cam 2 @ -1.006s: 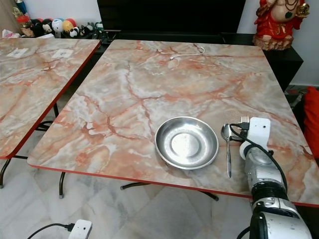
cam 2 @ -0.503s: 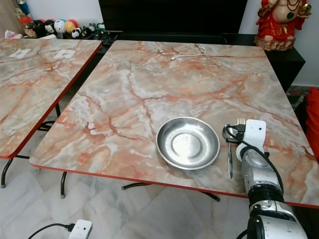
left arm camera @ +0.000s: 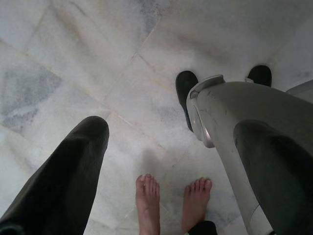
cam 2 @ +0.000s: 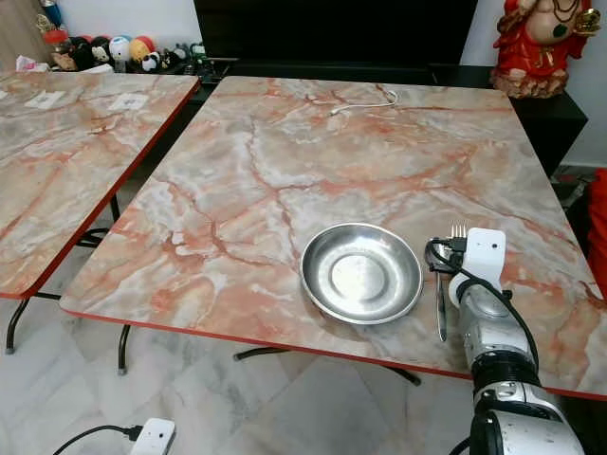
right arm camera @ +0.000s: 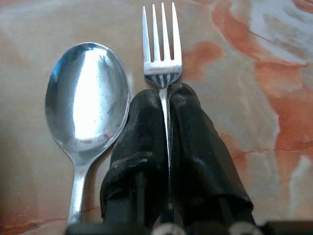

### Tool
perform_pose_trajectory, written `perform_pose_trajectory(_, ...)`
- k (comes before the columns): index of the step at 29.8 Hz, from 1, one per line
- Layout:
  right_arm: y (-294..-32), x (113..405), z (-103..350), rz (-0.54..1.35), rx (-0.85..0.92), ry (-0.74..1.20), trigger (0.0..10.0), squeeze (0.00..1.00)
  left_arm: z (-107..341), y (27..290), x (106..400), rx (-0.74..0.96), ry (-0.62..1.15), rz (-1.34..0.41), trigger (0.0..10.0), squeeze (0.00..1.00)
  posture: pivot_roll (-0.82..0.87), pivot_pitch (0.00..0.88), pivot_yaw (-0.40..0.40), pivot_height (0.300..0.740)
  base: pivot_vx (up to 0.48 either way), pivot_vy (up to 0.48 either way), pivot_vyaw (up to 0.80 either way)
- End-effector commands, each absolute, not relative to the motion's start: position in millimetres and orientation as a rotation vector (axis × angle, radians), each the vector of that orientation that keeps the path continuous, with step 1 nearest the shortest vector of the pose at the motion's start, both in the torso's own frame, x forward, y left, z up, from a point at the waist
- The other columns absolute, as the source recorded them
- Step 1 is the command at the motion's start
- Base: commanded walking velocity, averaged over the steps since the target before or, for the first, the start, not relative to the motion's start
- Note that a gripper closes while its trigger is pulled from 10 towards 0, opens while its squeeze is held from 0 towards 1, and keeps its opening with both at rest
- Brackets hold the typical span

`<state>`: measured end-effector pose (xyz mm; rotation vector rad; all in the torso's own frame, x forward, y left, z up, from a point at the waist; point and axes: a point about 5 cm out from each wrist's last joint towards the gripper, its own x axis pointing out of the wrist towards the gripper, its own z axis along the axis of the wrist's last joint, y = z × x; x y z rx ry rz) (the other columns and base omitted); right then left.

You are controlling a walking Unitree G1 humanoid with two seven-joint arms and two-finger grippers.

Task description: Setting the table

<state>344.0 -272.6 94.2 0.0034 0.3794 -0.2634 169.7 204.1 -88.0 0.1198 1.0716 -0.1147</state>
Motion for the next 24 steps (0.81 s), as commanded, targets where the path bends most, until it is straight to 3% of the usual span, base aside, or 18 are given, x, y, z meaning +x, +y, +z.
perform_pose_trajectory(1,-271.1,343.0,93.2,-0.262,0.007,0.378,10.0,0.0,-90.9,207.9,161.8,0.142,1.109,-0.12,10.0,0.0,0.06,0.049,0.031,0.74,0.0,0.0,0.0)
perform_pose_trajectory(24,-273.7,341.4,91.3,-0.274,-0.014,0.389,10.0,0.0,-91.1,208.2,161.4,0.143,1.11,-0.119,10.0,0.0,0.06,0.051,0.032,0.74,0.0,0.0,0.0)
